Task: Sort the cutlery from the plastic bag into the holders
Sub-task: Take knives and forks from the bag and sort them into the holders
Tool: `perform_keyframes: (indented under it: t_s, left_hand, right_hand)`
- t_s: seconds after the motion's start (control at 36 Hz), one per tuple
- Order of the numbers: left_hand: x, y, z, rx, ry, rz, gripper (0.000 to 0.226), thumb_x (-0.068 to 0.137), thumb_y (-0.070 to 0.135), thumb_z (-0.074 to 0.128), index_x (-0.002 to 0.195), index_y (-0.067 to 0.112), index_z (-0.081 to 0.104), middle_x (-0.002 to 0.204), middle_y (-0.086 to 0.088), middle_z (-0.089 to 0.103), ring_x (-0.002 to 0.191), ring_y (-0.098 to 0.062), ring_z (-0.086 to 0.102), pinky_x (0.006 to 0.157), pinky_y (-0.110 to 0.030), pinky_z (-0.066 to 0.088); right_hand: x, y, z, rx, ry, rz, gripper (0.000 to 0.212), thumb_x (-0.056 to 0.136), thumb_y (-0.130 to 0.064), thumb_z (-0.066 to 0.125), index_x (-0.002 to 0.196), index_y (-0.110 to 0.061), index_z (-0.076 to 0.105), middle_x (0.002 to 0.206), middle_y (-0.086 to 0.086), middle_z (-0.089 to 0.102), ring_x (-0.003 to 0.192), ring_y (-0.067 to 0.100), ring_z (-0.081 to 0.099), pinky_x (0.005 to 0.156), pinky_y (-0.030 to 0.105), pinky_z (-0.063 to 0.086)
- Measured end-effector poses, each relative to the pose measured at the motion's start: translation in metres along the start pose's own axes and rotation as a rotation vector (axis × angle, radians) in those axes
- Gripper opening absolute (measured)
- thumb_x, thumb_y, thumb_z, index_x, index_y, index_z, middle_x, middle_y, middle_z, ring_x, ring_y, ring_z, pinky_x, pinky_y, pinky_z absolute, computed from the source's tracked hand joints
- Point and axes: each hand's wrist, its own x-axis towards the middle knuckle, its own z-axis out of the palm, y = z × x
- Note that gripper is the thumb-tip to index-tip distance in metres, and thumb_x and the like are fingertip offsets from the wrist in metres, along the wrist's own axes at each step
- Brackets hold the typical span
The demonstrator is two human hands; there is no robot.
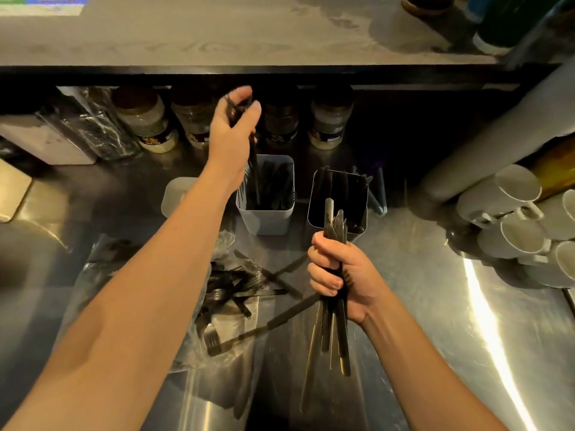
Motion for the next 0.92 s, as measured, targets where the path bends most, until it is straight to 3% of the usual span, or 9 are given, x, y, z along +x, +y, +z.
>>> perform_keyframes:
  t_s: [0.08,0.17,0.33,0.5,0.58,0.64,0.69,0.81,0.92]
  left_hand:
    - [-0.003,-0.016,-0.008,0.085,-0.11,-0.097,0.036,0.09,0.017,0.063,0.125,0.023,0.06,0.117,0.0,0.061,0.114,-0.015,0.058,0.111,-0.038,0.043]
    - [-0.005,-0.02,-0.016,0.081,-0.143,-0.148,0.035,0.088,0.022,0.061,0.123,0.018,0.062,0.116,-0.004,0.065,0.115,-0.015,0.061,0.105,-0.028,0.046]
    - [-0.006,-0.016,-0.032,0.026,-0.096,-0.142,0.036,0.088,0.033,0.054,0.116,0.014,0.066,0.124,-0.009,0.068,0.119,-0.022,0.062,0.105,-0.031,0.047]
    - [-0.052,0.007,-0.022,0.324,-0.012,-0.008,0.015,0.1,0.017,0.052,0.108,0.014,0.064,0.097,0.003,0.068,0.086,-0.007,0.062,0.086,-0.034,0.055]
    - [-0.111,0.016,-0.005,0.459,-0.229,-0.039,0.018,0.091,0.04,0.055,0.089,0.024,0.063,0.081,0.005,0.064,0.073,-0.008,0.058,0.076,-0.04,0.053]
    - [-0.154,0.02,0.004,0.494,-0.44,-0.101,0.028,0.083,0.056,0.058,0.09,0.029,0.062,0.081,0.009,0.063,0.072,-0.006,0.057,0.072,-0.033,0.051]
    - [-0.187,0.018,0.01,0.545,-0.583,-0.102,0.029,0.082,0.05,0.07,0.098,0.03,0.058,0.094,0.014,0.059,0.074,0.0,0.053,0.073,-0.021,0.049]
    - [-0.211,0.01,0.009,0.561,-0.455,0.002,0.018,0.089,0.031,0.071,0.096,0.031,0.055,0.093,0.014,0.058,0.083,-0.002,0.056,0.074,-0.019,0.046]
    - [-0.215,0.008,0.009,0.49,-0.335,-0.027,0.015,0.092,0.029,0.068,0.09,0.032,0.053,0.08,0.015,0.061,0.073,-0.001,0.058,0.065,-0.014,0.044]
  right_hand:
    - [0.001,0.0,0.0,0.012,0.004,-0.003,0.035,0.1,-0.019,0.057,0.068,-0.013,0.042,0.056,-0.002,0.032,0.036,0.005,0.037,0.037,0.018,0.032]
    - [0.002,0.0,0.001,0.003,0.007,-0.014,0.037,0.101,-0.018,0.054,0.067,-0.014,0.04,0.055,-0.003,0.032,0.036,0.005,0.036,0.037,0.019,0.03]
    - [0.004,0.001,0.008,0.013,0.076,-0.032,0.041,0.101,-0.021,0.053,0.063,-0.016,0.04,0.054,-0.004,0.03,0.036,0.005,0.034,0.036,0.019,0.03]
    - [0.01,0.0,0.018,0.077,0.246,-0.131,0.034,0.099,-0.023,0.054,0.068,-0.018,0.04,0.054,-0.004,0.029,0.04,0.007,0.031,0.039,0.02,0.027]
    - [0.014,-0.001,0.021,0.08,0.361,-0.193,0.029,0.102,-0.022,0.053,0.075,-0.02,0.041,0.057,-0.005,0.029,0.043,0.008,0.031,0.04,0.021,0.029]
    - [0.015,0.0,0.022,0.045,0.434,-0.229,0.028,0.1,-0.024,0.058,0.076,-0.02,0.044,0.06,-0.003,0.031,0.05,0.012,0.035,0.047,0.026,0.035]
    - [0.012,0.0,0.025,0.025,0.496,-0.265,0.027,0.098,-0.025,0.061,0.076,-0.019,0.046,0.062,-0.001,0.034,0.054,0.015,0.035,0.054,0.031,0.036]
    - [0.001,-0.004,0.042,0.069,0.513,-0.333,0.025,0.103,-0.017,0.053,0.08,-0.018,0.043,0.056,-0.004,0.036,0.048,0.011,0.036,0.045,0.025,0.036]
    - [-0.005,-0.001,0.054,0.0,0.526,-0.326,0.021,0.104,-0.019,0.052,0.085,-0.014,0.045,0.062,0.0,0.041,0.055,0.013,0.045,0.052,0.029,0.046]
